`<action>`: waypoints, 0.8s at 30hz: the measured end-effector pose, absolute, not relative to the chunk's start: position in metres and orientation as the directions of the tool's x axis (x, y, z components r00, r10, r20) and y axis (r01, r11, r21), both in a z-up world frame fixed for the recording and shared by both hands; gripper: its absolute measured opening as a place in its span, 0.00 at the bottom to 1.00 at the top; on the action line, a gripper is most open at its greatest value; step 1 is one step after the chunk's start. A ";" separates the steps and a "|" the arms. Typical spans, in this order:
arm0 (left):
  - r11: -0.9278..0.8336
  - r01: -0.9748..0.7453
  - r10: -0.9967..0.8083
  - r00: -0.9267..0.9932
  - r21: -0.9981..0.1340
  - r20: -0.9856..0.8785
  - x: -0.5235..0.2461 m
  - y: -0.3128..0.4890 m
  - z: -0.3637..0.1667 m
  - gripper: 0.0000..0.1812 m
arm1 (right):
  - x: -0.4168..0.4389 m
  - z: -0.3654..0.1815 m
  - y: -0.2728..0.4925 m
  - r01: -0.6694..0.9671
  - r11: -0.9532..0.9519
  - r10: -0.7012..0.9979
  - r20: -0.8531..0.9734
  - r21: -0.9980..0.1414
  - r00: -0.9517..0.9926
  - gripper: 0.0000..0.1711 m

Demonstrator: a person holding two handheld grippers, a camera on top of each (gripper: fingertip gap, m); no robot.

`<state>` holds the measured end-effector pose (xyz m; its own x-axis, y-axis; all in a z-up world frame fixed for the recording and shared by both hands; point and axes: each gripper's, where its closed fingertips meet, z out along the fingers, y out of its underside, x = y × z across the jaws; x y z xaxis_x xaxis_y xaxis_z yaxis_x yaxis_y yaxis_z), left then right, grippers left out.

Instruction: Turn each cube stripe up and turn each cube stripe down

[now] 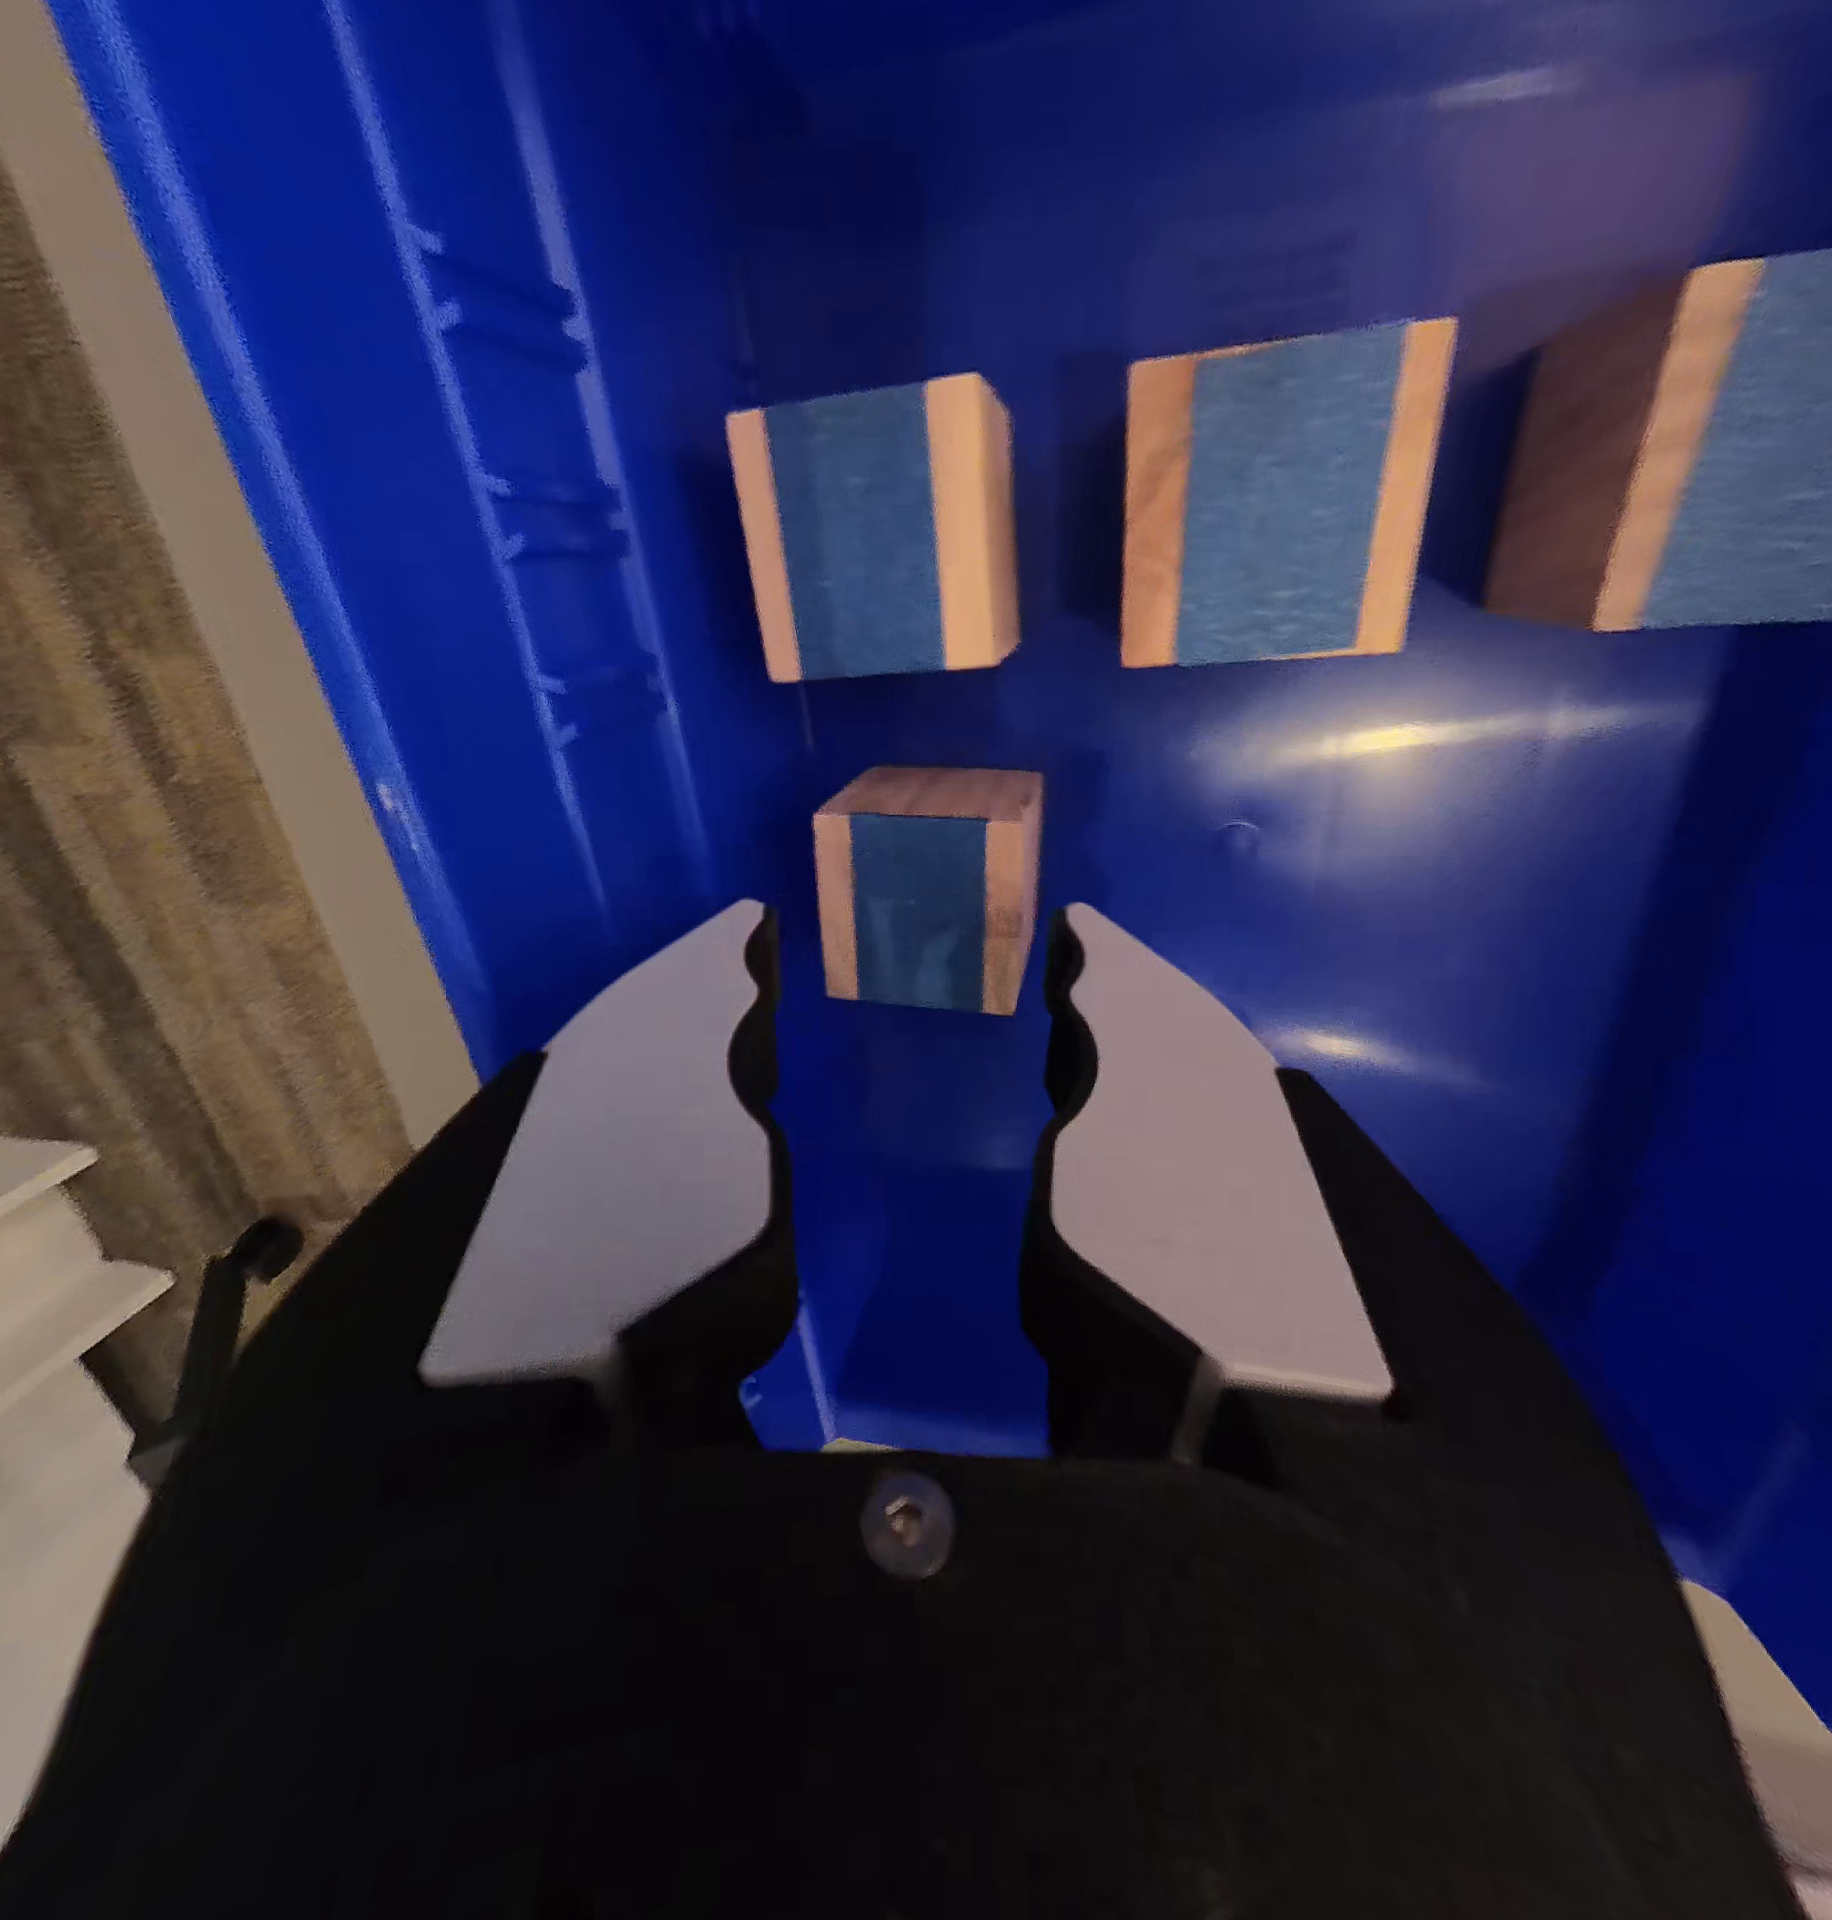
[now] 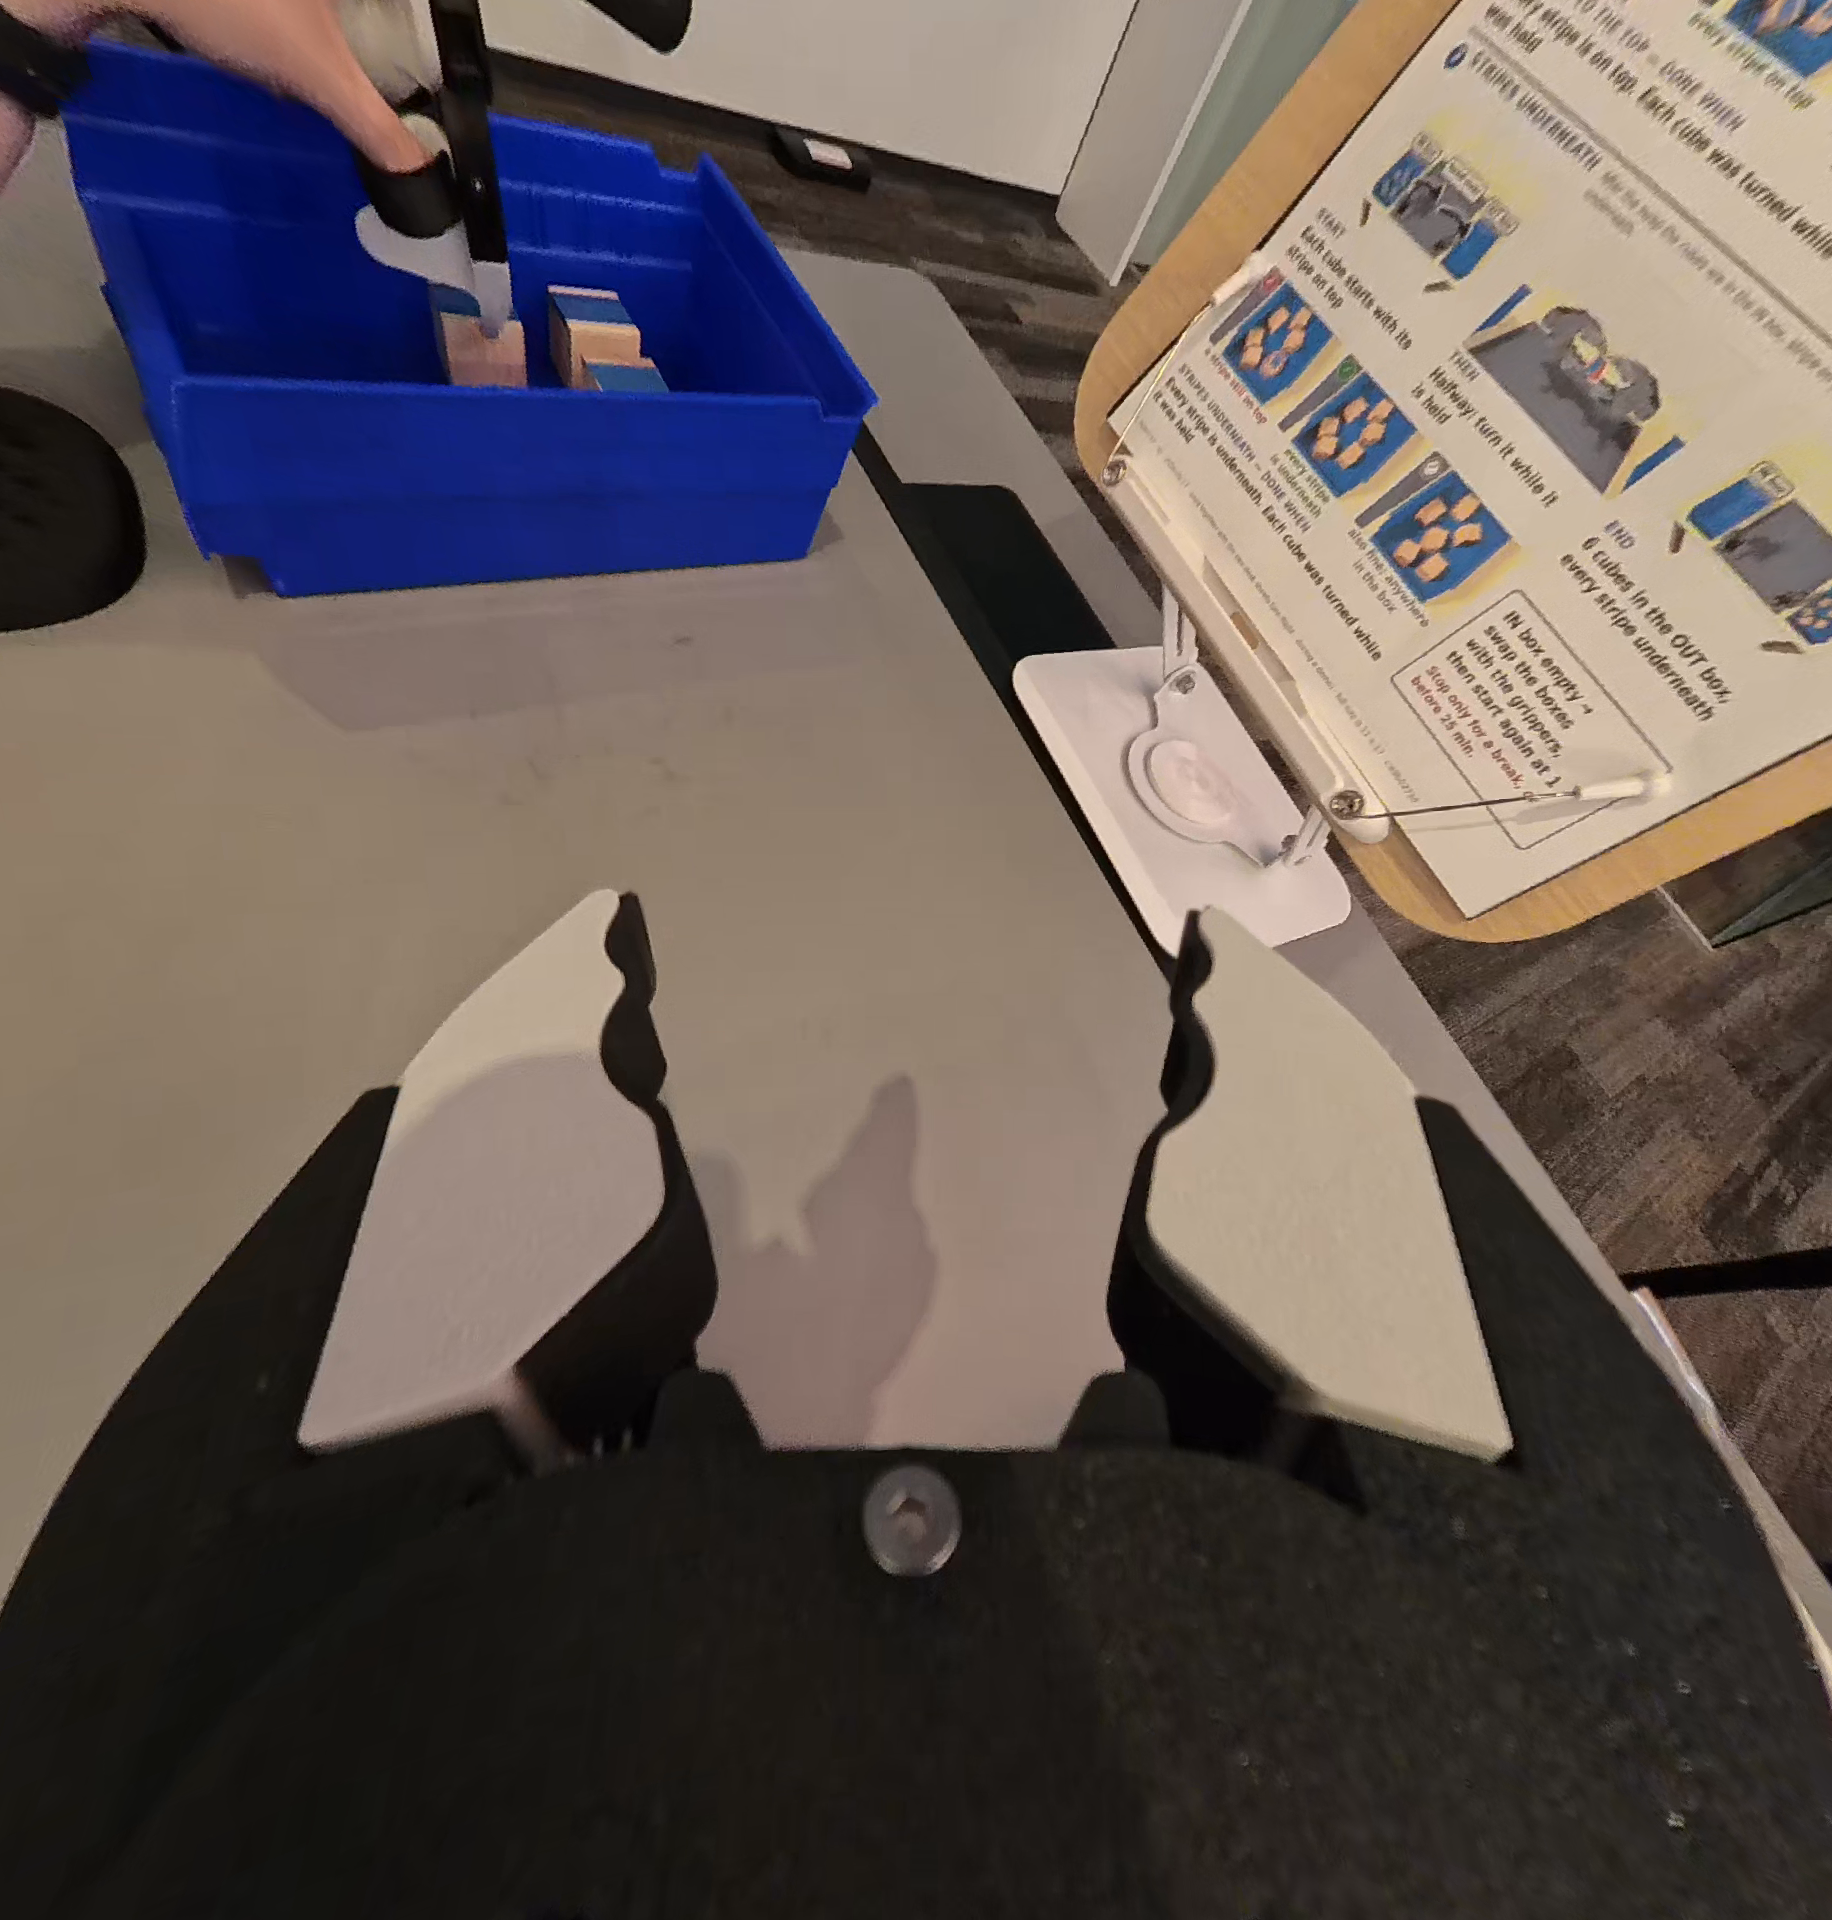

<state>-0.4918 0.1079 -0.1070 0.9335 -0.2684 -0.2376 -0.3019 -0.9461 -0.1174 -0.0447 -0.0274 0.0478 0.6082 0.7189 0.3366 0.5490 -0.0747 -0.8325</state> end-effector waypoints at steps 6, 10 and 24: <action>-0.958 -0.284 -0.267 0.941 -0.052 -0.208 -0.493 0.104 -0.126 0.29 | -0.047 0.039 -0.028 0.578 -0.088 0.734 0.339 -0.811 0.588 0.55; -0.958 -0.284 -0.271 0.939 -0.036 -0.211 -0.491 0.106 -0.133 0.29 | -0.048 0.037 -0.029 0.587 -0.088 0.736 0.344 -0.805 0.583 0.55; -0.923 -0.382 -0.369 0.847 0.043 -0.382 -0.498 0.105 -0.137 0.28 | -0.051 0.027 -0.029 0.623 -0.101 0.750 0.352 -0.776 0.560 0.54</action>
